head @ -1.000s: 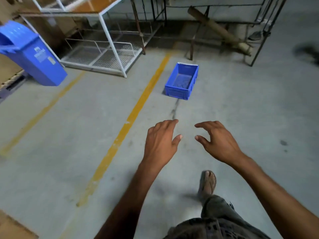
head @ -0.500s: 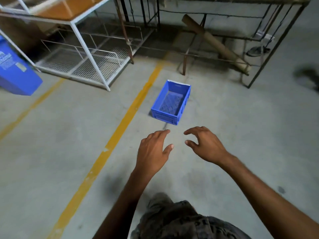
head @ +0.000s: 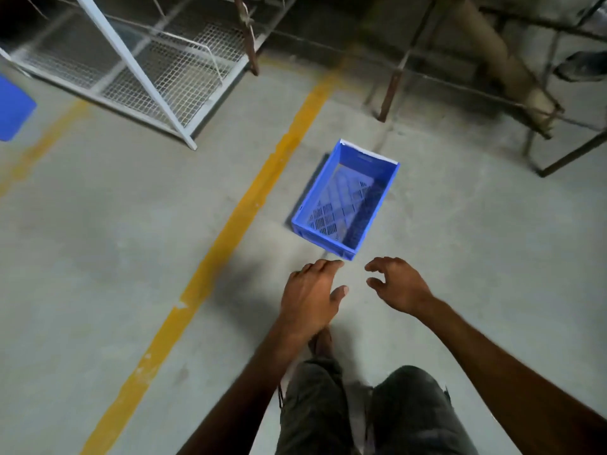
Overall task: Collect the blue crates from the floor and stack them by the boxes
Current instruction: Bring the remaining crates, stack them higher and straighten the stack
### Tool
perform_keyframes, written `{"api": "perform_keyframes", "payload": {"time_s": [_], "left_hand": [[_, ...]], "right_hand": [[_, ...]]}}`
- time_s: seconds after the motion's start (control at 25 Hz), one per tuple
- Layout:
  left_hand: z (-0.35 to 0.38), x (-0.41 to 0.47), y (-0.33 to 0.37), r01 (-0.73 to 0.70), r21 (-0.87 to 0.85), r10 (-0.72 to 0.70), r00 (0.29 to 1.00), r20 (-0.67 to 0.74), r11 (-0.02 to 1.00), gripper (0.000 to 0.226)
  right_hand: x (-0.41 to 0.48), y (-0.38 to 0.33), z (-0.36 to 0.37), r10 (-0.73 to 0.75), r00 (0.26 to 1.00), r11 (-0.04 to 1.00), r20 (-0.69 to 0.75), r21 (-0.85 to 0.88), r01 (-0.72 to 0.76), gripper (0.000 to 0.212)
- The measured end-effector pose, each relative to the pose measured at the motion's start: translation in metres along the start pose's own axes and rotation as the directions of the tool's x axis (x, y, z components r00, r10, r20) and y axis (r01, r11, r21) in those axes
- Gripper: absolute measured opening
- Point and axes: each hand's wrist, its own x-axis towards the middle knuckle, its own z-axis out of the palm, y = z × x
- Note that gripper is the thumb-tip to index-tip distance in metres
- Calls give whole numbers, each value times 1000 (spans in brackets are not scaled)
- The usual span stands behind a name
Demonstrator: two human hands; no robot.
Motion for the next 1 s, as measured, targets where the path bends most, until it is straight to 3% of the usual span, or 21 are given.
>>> {"api": "perform_keyframes", "payload": {"time_s": [0.24, 0.4, 0.64, 0.8, 1.0], "left_hand": [[72, 150, -60, 179, -144, -171, 983, 64, 973, 48], [174, 208, -106, 402, -351, -398, 913, 89, 846, 43], [307, 232, -132, 478, -485, -453, 874, 176, 733, 42], [322, 225, -141, 469, -463, -440, 880, 177, 752, 43], [265, 213, -150, 453, -383, -465, 883, 66, 805, 46]], "right_hand": [[178, 44, 63, 31, 984, 999, 173, -47, -23, 33], [285, 97, 153, -10, 976, 987, 219, -155, 45, 55], [385, 154, 285, 31, 955, 943, 295, -326, 70, 85], [404, 152, 302, 16, 994, 903, 107, -428, 31, 53], [349, 112, 212, -181, 964, 904, 197, -352, 242, 31]]}}
